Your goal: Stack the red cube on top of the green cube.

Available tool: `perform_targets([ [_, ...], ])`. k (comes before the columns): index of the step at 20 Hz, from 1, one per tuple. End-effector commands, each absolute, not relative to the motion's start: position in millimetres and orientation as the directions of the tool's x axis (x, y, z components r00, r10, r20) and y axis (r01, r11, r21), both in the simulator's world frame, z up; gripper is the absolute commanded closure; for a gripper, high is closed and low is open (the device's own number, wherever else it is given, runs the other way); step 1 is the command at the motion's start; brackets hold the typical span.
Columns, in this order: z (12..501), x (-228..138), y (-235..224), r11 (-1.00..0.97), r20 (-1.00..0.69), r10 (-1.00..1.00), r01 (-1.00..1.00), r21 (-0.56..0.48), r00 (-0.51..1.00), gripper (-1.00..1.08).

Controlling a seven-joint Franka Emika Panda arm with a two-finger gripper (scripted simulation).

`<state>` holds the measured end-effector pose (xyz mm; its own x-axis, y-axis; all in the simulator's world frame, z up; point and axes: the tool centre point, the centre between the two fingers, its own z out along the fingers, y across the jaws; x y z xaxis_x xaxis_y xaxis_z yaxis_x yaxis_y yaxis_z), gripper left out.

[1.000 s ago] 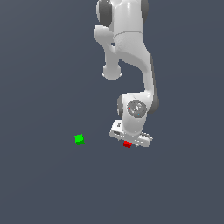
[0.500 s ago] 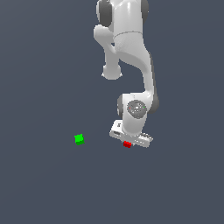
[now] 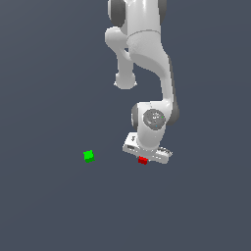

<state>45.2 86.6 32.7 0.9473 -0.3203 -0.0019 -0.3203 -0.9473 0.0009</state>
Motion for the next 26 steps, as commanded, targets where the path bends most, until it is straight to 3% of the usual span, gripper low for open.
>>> perform_targets([
  [1, 45.2, 45.6, 86.7, -0.947, 0.000, -0.320, -0.320, 0.000, 0.947, 1.08],
  [13, 115.2, 45.4, 86.7, -0.947, 0.000, -0.320, -0.320, 0.000, 0.947, 1.08],
  [26, 113.1, 43.9, 60.6, -0.947, 0.001, -0.320, -0.320, 0.000, 0.947, 1.08],
])
